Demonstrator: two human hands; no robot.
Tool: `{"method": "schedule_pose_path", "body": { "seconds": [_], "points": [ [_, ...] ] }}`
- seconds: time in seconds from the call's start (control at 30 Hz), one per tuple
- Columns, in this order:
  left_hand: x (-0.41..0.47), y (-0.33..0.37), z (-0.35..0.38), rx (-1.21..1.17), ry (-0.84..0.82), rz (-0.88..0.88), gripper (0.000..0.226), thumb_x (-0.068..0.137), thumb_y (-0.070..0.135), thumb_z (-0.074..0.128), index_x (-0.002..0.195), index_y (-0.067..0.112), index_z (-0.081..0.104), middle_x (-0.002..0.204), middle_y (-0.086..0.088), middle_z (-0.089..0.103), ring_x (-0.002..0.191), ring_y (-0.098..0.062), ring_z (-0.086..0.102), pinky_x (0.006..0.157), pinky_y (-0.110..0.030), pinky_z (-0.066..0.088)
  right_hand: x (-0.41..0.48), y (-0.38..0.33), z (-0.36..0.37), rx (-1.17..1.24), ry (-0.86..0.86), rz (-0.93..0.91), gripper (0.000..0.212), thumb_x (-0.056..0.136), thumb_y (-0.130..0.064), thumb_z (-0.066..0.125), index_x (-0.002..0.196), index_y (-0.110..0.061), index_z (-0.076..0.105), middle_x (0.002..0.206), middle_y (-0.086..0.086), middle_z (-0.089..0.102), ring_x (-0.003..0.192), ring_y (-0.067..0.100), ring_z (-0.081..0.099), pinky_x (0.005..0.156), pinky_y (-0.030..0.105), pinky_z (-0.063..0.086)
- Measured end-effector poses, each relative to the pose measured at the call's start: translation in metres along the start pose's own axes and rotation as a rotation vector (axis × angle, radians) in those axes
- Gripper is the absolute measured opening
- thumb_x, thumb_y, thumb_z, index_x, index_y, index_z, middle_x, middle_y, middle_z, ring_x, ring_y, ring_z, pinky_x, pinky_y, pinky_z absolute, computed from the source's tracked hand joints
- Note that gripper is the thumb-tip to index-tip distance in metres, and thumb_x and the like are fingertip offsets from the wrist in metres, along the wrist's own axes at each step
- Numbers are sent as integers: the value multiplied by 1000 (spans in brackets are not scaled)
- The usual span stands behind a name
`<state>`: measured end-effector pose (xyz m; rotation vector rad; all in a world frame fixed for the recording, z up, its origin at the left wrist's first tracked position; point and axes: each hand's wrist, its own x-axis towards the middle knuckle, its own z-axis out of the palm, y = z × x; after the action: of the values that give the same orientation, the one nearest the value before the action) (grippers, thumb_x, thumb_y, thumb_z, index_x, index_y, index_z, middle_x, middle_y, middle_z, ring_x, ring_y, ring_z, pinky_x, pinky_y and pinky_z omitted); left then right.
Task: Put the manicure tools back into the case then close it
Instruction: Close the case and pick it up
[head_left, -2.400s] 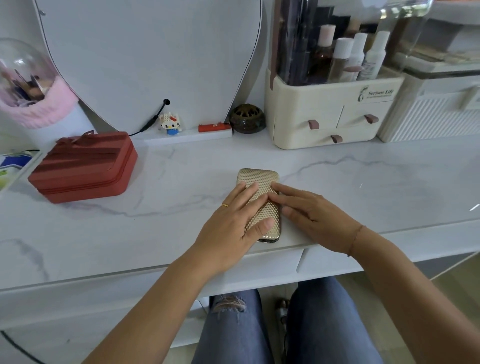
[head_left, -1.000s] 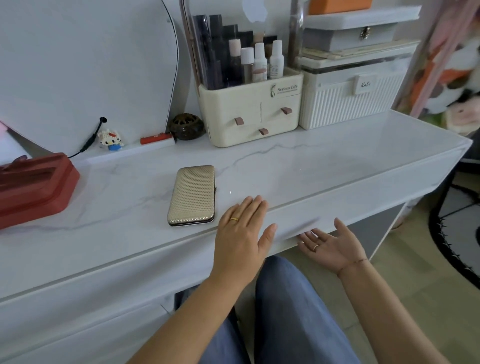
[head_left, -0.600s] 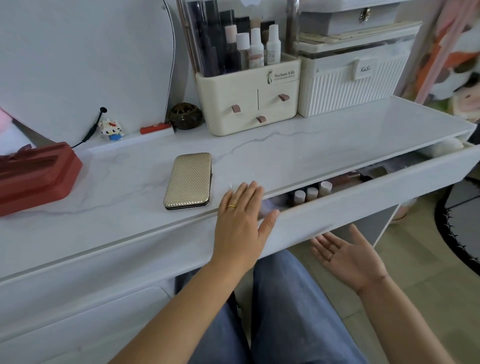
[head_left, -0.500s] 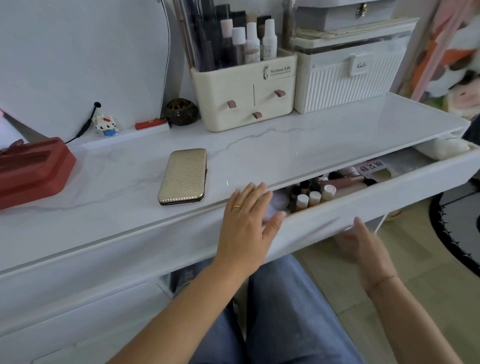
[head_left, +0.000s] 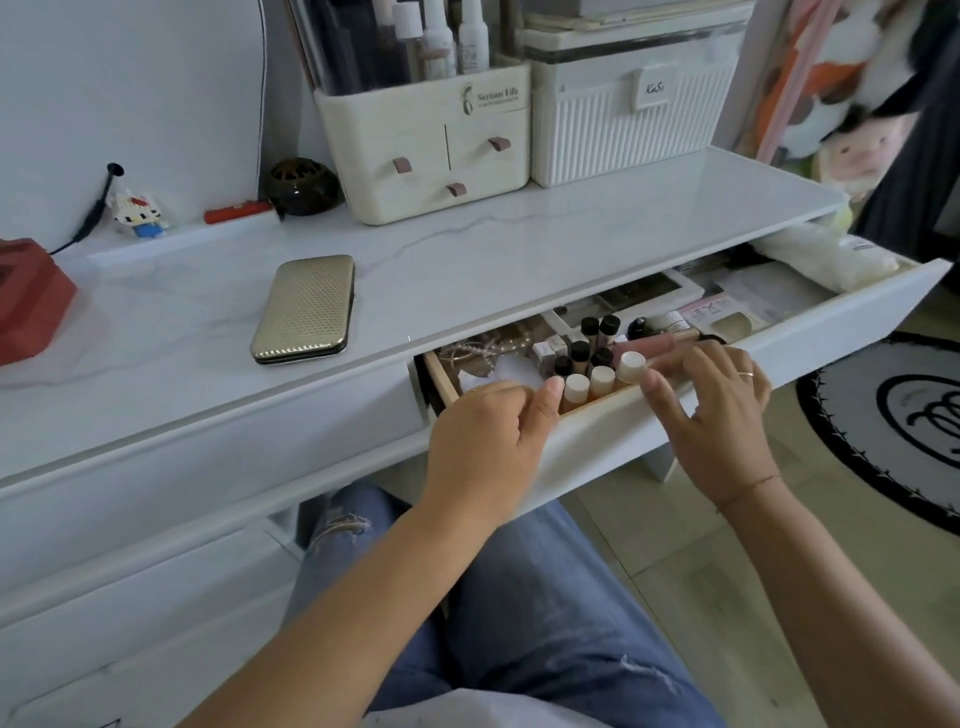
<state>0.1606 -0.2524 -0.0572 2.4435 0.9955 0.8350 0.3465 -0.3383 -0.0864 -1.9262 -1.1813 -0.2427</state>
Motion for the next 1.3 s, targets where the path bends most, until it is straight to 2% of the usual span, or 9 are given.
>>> {"method": "schedule_pose_path", "body": {
  "seconds": [0.13,0.23,0.37,0.5,0.67,0.8,1.07,1.17,1.3],
  "points": [
    [-7,15,-1,16,-42,46,73,90,63,18,64,16,67,51,0,60,50,-16,56,52,-41,48,-12,-3,-8,21,80,33,34,90,-57,31,68,-40,52,82,-26,49,90,-15,36,99,30,17],
    [-9,23,-2,-3,-79,84,72,91,62,21,60,16,66,46,1,56,44,-15,55,49,-38,50,-18,-1,-18,11,80,48,55,91,-62,20,80,-35,67,80,-21,52,88,0,43,94,8,11],
    [-14,31,0,-37,-120,112,72,90,64,22,59,14,64,46,-1,58,44,-17,57,49,-39,51,-25,0,-29,-12,67,101,56,94,-57,18,81,-38,68,70,-18,52,88,5,48,99,34,18],
    [-19,35,-1,-2,-149,141,73,88,66,19,60,15,64,48,-2,59,46,-17,57,51,-40,50,-24,-6,-36,55,83,138,49,95,-53,22,62,-51,57,61,-9,55,78,4,50,92,30,21],
    [-9,14,-29,-85,-75,101,70,88,68,20,76,17,66,58,-1,65,53,-13,62,57,-38,53,-7,-25,-33,134,30,112,54,90,-58,30,69,-20,63,61,-12,57,63,5,54,75,34,43],
    [14,-28,-77,-184,201,-15,44,91,57,35,93,26,66,88,13,67,87,-2,61,76,-25,50,23,-85,-16,451,-217,44,37,86,-53,48,97,-21,63,86,-12,64,81,-3,60,69,7,45],
    [48,-118,-138,-207,265,-538,42,94,33,52,134,21,48,137,5,46,124,-14,46,97,-22,35,84,-190,80,822,-880,291,51,91,-32,54,137,-15,41,136,4,50,119,17,53,107,40,40],
    [60,-132,-139,-213,146,-611,45,93,35,54,134,17,49,136,0,53,121,-16,51,97,-27,37,102,-213,102,983,-906,463,29,93,-6,47,115,13,46,112,33,52,110,34,56,98,37,45],
    [72,-132,-134,-302,185,-622,46,84,35,67,126,18,58,125,1,61,113,-16,56,98,-32,42,118,-220,120,1016,-934,600,13,92,-6,49,79,-9,49,85,9,56,82,23,58,78,35,52]
  ]
}}
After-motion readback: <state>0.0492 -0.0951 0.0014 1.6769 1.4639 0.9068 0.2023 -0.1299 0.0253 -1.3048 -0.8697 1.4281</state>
